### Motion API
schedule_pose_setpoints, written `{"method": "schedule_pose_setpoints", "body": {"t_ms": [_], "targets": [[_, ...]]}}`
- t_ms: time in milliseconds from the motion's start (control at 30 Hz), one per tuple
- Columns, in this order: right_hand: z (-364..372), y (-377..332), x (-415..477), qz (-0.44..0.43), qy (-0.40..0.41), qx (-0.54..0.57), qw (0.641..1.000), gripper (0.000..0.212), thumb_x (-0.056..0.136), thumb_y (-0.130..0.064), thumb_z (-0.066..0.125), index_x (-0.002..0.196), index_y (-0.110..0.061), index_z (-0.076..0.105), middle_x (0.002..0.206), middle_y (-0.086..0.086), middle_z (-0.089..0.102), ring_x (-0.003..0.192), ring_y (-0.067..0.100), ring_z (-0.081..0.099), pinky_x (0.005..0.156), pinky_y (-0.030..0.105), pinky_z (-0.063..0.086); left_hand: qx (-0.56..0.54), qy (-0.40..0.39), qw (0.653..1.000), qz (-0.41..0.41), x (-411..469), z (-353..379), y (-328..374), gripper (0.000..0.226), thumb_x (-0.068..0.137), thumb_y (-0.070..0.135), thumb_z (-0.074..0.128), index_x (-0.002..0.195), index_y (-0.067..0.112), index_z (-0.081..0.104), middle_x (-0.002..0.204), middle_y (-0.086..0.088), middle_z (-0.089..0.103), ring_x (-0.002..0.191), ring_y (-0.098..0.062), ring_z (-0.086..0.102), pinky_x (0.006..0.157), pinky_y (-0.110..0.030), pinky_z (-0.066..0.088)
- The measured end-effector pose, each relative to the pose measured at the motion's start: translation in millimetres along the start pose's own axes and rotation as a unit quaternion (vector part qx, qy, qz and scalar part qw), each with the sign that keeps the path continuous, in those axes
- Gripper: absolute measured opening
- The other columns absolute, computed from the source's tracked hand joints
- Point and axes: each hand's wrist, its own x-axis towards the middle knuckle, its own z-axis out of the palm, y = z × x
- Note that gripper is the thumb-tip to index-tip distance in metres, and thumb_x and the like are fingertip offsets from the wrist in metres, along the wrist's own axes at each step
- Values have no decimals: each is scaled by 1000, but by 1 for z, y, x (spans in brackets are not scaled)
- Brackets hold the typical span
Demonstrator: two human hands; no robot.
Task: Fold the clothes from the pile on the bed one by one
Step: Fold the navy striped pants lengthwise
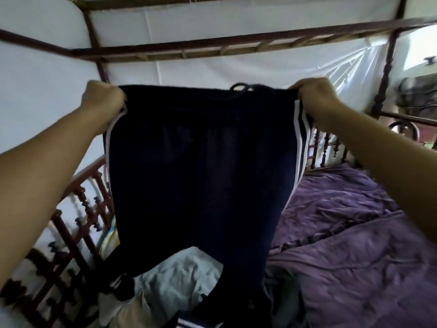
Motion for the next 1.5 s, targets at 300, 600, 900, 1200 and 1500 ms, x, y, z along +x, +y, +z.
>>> {"method": "schedule_pose_setpoints", "body": {"t_ms": [300, 600, 900, 1200, 1500], "targets": [[-61, 136, -77, -66, -223, -177, 956, 59, 56, -74, 76, 100, -36, 63, 87, -13, 69, 81, 5, 67, 72, 29, 54, 177, -131, 975, 8, -45, 144, -30, 22, 78, 19, 51, 82, -1, 60, 83, -27, 68, 72, -38, 66, 64, -36, 49], [-210, 266, -57, 29, -66, -189, 979, 26, 78, -38, 77, 65, -25, 58, 55, -15, 51, 49, -2, 43, 48, 16, 35, -57, -404, 913, 18, -107, 347, 68, 26, 78, -13, 63, 82, 12, 61, 61, 0, 64, 49, -4, 61, 52, -18, 55], [-364, 379, -49, 139, 34, -224, 964, 19, 79, -47, 73, 75, -32, 61, 68, -11, 64, 61, 4, 60, 54, 27, 46, 119, -401, 887, 193, -210, 566, 120, 15, 81, 4, 72, 91, 11, 63, 87, -12, 64, 76, -23, 59, 64, -28, 48], [-487, 489, -41, 217, 81, -384, 894, 29, 84, -48, 67, 85, -19, 58, 81, 2, 65, 77, 24, 59, 69, 39, 49, 10, -582, 802, 135, -309, 748, 170, 28, 75, -5, 75, 94, 8, 58, 78, -6, 60, 60, -2, 60, 52, -9, 47], [-577, 614, -10, 341, 82, -482, 803, 31, 85, -51, 62, 79, -24, 49, 89, 8, 63, 84, 33, 61, 67, 36, 44, 84, -510, 810, 277, -404, 911, 198, 24, 84, 10, 62, 107, 8, 67, 107, -20, 68, 105, -35, 60, 84, -33, 43]]}}
